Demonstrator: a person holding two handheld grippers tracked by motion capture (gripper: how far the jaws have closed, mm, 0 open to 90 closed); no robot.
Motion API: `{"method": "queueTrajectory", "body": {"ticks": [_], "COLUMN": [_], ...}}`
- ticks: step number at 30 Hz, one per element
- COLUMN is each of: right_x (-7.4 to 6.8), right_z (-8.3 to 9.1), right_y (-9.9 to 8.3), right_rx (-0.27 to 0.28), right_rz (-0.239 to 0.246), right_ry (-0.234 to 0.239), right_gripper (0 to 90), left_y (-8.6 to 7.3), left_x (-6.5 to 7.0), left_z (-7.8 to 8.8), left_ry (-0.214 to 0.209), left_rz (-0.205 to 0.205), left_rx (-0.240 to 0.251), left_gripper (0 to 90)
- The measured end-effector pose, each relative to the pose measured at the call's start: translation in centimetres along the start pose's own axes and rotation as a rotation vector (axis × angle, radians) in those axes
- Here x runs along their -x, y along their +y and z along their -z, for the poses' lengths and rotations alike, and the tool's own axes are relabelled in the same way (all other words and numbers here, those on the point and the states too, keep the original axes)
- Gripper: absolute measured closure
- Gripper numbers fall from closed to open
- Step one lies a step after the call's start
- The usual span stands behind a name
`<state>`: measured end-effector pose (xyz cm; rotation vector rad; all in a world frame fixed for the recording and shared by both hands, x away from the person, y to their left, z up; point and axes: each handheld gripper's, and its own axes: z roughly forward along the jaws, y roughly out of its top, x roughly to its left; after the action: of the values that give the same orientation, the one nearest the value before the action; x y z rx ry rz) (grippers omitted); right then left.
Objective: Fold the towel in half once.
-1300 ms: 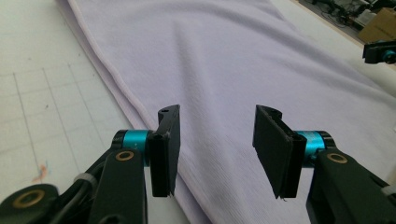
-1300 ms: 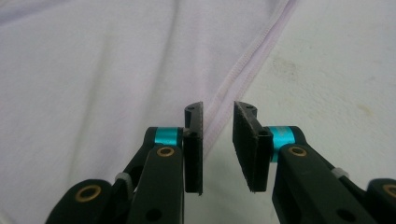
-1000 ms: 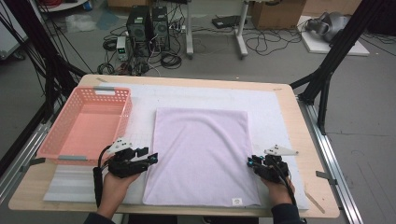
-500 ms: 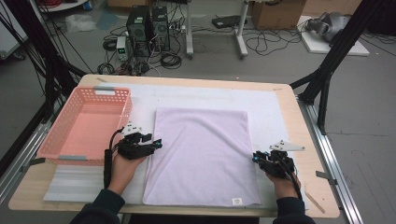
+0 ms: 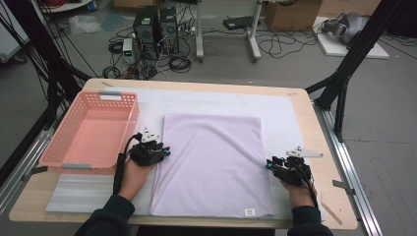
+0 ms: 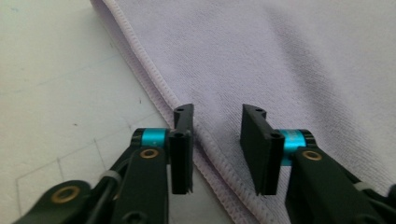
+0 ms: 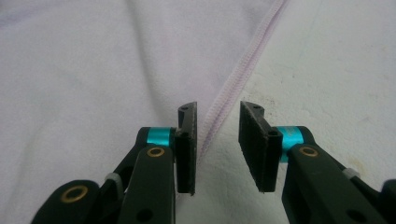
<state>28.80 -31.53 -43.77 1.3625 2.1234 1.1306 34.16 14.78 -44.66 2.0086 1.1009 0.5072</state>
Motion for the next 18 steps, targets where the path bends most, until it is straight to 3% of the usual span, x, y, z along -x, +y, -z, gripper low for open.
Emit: {"method": "queueTrajectory", "body": {"ticks": [2,3,5,8,9,11,14,18], "right_x": [0.0,0.1,0.1,0.1,0.1,0.1,0.3,1.4], "right_z": [0.0,0.0,0.1,0.1,0.0,-0.1,-0.3,-1.1], "right_y": [0.0,0.0,0.0,0.0,-0.1,-0.1,0.1,1.1], "right_rx": [0.001,0.001,0.002,0.003,0.003,0.000,0.007,0.029], "right_rz": [-0.002,-0.003,-0.003,-0.004,-0.006,-0.008,-0.005,-0.021], "right_ry": [-0.001,-0.002,0.003,0.007,0.009,0.009,0.004,0.000], "right_gripper": [66.9,66.7,66.3,66.2,65.8,64.7,61.9,60.2], "left_y": [0.1,0.2,0.2,-0.1,-0.1,-0.1,0.0,0.5], "left_x": [0.5,0.7,0.5,-0.6,-0.7,-0.6,-0.9,-1.2], "left_z": [0.1,0.1,0.3,0.5,0.5,0.5,0.5,0.4], "left_ry": [0.022,0.047,0.084,0.071,0.071,0.094,0.067,0.029], "left_rz": [-0.062,-0.080,-0.067,0.021,0.027,0.033,0.083,0.103], "left_rx": [-0.011,-0.010,-0.006,-0.012,-0.012,-0.012,0.026,0.060], "left_gripper": [83.7,84.7,85.1,83.8,81.9,64.2,51.3,48.1]}}
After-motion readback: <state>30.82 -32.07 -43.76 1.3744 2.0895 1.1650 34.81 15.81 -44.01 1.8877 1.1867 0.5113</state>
